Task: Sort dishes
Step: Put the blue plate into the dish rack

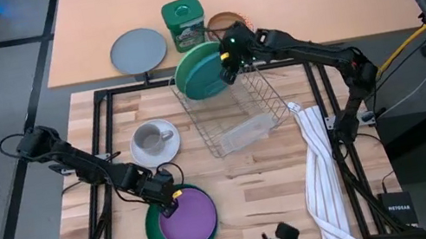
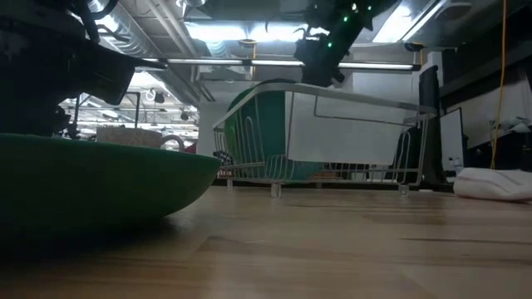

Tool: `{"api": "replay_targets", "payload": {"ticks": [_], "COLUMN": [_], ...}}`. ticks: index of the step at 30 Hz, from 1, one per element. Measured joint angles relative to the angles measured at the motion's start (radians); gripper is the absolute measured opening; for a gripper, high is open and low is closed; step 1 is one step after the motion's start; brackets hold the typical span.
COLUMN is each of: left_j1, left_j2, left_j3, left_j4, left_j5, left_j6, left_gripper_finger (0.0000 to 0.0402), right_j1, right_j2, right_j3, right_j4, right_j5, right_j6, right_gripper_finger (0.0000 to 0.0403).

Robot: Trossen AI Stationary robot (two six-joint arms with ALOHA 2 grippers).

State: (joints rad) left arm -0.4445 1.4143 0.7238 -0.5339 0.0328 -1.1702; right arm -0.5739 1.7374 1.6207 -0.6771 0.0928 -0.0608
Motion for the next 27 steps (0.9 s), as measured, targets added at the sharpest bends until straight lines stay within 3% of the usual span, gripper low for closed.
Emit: {"api": "replay_targets", "payload": {"ticks": [7, 27], "left_j1": [0.000, 0.000], "left_j2": [0.000, 0.000], "left_j3": [0.000, 0.000], "left_j4": [0.000, 0.001], "left_j5": [-0.012, -0.018], "left_j6": [0.000, 0.041], "left_gripper_finger": [0.0172, 0.0172], "right_j1": [-0.045, -0.064], "right_j2": [0.051, 0.098], "right_j3": [-0.001, -0.001], "right_j4": [0.018, 0.073], "right_j5": [-0.059, -0.083], "right_j6": [0.004, 0.000], "right_gripper_finger": [0.0138, 0.0138]}}
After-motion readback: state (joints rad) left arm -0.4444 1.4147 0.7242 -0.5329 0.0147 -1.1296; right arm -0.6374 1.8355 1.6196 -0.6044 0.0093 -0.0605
